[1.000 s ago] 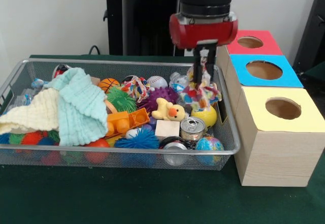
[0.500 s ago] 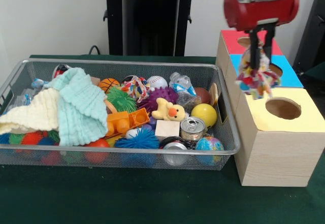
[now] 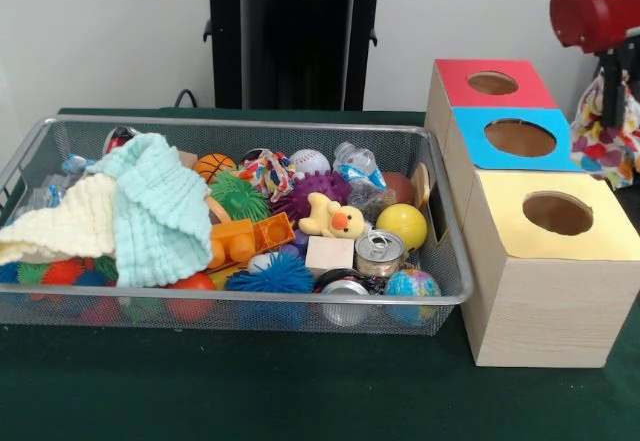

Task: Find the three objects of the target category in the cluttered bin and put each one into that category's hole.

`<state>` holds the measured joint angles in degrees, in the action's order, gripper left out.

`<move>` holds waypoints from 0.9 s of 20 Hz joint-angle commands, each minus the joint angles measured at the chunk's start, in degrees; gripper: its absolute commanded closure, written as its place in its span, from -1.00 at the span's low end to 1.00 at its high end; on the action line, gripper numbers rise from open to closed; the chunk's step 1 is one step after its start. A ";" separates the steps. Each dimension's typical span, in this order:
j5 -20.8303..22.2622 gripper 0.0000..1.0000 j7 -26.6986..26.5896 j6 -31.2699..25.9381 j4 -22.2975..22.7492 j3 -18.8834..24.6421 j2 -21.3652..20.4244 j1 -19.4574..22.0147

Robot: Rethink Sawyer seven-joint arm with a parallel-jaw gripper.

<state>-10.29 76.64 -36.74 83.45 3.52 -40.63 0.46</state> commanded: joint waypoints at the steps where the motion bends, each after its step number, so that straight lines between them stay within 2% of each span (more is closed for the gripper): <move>1: -1.41 1.00 17.55 0.57 1.96 -2.04 5.81 -0.04; 10: -0.11 1.00 18.40 4.07 2.50 -4.31 8.87 -0.59; 18: -0.13 1.00 17.22 7.26 3.11 -3.47 11.24 -0.02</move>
<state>-10.39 80.32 -33.12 83.42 -0.20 -33.62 -0.65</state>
